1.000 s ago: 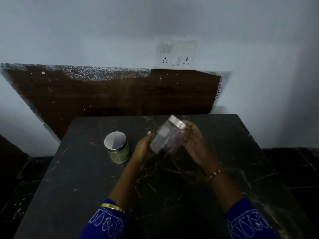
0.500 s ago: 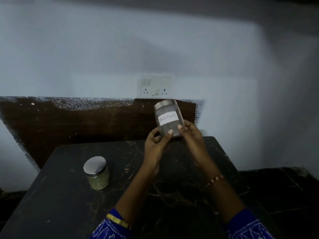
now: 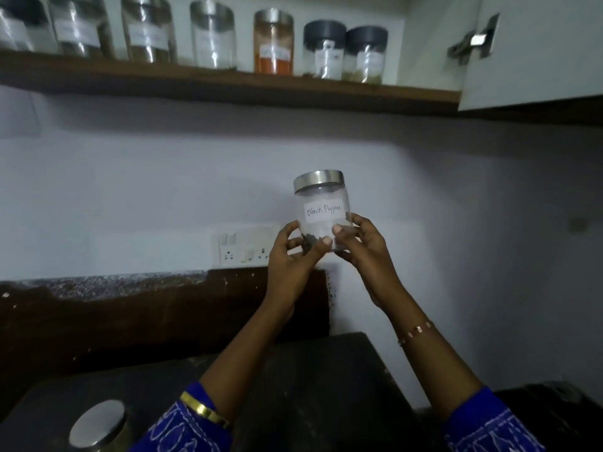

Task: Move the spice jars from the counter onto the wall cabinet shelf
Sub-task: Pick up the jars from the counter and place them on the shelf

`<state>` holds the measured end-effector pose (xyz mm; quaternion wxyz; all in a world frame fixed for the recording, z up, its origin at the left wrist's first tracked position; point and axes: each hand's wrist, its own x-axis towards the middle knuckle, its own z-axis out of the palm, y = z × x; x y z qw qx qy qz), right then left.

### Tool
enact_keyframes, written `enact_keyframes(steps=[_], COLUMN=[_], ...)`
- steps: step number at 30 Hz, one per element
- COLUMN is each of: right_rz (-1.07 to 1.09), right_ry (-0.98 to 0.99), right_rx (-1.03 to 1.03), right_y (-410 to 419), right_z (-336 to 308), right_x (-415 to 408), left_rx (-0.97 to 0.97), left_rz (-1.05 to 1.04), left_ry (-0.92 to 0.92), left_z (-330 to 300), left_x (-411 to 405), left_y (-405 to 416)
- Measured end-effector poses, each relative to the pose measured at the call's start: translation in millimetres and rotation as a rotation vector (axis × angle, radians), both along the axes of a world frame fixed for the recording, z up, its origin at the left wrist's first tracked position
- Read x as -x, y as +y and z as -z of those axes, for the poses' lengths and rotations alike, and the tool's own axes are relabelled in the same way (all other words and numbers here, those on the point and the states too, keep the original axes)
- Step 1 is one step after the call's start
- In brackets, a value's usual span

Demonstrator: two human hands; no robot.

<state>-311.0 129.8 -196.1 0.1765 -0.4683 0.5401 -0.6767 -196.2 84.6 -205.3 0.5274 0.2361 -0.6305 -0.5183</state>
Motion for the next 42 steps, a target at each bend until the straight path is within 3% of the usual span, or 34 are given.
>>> enact_keyframes(steps=[7,12,20,36,42], right_rz=[0.081,0.072,0.261,0.399,0.540], right_ry=[0.176,0.195,0.342,0.462,0.552], right_rx=[0.176,0.260,0.295,0.182,0.159], right_y=[21.3,33.5,8.8,-58.3,-75.3], right_z=[-98.1,-155.3,-219.8,-239.8,-245.9], right_x=[55.9,94.6,142.3,209.4,220.9], left_rx=[0.230,0.363,0.387,0.581,0.668], left_rz=[-0.032,0.017,-0.003,-0.248,-0.290], left_ry=[0.048,0.058,0.041,-0.245,-0.487], left_z=[-92.7,-148.6,-221.7,-255.3,-267.2], left_x=[63.8,101.8,154.2,225.4,238.0], left_y=[12.3,14.9,-7.8,-63.1,-76.8])
